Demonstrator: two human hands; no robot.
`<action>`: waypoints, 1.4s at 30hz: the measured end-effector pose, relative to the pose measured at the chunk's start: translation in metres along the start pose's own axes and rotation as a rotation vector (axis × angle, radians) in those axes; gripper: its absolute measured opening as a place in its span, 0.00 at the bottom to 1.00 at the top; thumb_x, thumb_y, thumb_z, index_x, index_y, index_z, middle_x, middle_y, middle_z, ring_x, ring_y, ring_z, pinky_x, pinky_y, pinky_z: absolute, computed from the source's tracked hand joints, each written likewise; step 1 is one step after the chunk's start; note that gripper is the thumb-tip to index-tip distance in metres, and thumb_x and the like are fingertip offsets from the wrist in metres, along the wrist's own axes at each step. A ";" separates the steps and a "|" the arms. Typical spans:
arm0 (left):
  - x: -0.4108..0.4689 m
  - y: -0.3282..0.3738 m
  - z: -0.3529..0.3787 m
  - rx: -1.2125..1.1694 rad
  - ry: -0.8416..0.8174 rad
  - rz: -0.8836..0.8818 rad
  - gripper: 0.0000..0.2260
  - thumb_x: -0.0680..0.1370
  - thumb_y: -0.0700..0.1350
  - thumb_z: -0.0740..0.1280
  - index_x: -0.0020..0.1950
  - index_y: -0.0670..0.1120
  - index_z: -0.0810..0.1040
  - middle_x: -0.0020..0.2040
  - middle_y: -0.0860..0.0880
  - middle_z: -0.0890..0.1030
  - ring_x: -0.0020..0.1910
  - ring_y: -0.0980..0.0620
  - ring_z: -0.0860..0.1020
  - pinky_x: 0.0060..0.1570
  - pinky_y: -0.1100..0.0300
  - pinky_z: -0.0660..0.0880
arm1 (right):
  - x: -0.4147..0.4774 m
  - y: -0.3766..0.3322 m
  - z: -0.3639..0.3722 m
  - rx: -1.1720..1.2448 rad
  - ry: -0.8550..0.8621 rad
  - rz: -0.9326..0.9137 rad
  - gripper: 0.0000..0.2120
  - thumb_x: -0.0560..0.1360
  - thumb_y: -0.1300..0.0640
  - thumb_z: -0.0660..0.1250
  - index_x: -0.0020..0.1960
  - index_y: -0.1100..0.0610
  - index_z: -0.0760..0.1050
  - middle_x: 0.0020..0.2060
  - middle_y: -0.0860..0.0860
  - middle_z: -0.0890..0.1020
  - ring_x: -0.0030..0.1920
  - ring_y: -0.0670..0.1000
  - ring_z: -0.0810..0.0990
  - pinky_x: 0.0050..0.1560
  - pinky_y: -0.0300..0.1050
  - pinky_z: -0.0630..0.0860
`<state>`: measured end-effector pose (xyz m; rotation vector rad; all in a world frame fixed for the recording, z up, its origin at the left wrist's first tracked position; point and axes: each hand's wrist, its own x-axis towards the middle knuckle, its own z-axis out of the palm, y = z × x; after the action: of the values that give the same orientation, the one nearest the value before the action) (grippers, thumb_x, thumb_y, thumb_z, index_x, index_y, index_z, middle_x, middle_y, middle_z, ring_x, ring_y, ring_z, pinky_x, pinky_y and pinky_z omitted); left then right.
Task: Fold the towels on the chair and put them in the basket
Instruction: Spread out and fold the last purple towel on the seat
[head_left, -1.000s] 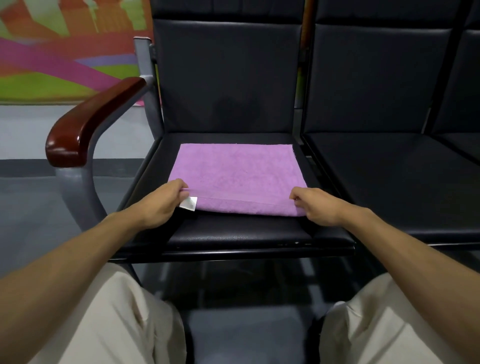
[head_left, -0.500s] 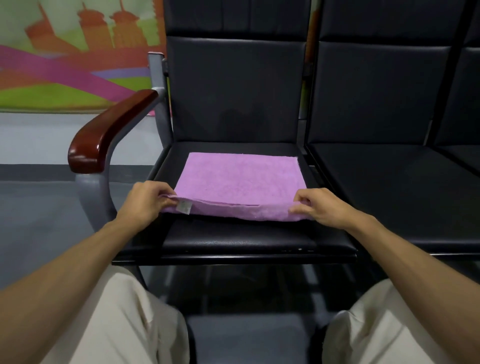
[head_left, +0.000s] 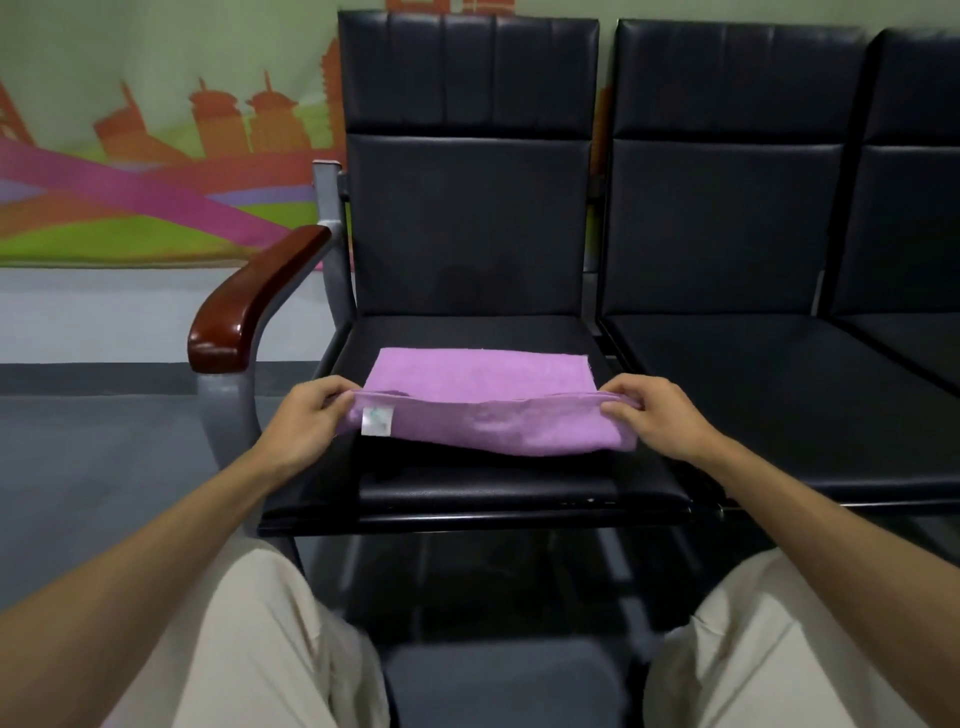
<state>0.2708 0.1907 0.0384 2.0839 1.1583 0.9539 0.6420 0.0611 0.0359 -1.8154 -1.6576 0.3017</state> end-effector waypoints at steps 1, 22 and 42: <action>-0.003 0.004 0.000 0.030 -0.040 0.009 0.12 0.80 0.35 0.61 0.43 0.49 0.78 0.37 0.56 0.80 0.38 0.60 0.75 0.39 0.73 0.69 | -0.002 -0.002 -0.003 0.034 -0.051 0.023 0.03 0.75 0.60 0.70 0.48 0.54 0.81 0.41 0.43 0.82 0.44 0.41 0.79 0.45 0.32 0.71; 0.114 -0.035 0.053 0.296 0.161 -0.167 0.10 0.83 0.38 0.58 0.53 0.38 0.78 0.50 0.42 0.79 0.46 0.48 0.74 0.46 0.55 0.69 | 0.102 0.037 0.022 0.278 -0.004 0.250 0.02 0.73 0.61 0.73 0.44 0.56 0.84 0.38 0.50 0.84 0.37 0.41 0.80 0.39 0.33 0.73; 0.085 -0.051 0.037 0.547 -0.423 -0.563 0.11 0.78 0.51 0.66 0.45 0.44 0.72 0.47 0.46 0.78 0.42 0.49 0.75 0.37 0.58 0.69 | 0.100 0.012 0.094 -0.318 -0.235 -0.122 0.05 0.75 0.54 0.67 0.49 0.48 0.80 0.48 0.46 0.77 0.54 0.49 0.73 0.61 0.48 0.71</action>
<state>0.3081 0.2842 0.0047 2.0096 1.7529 -0.0799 0.6156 0.1855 -0.0172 -1.9552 -2.0686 0.2130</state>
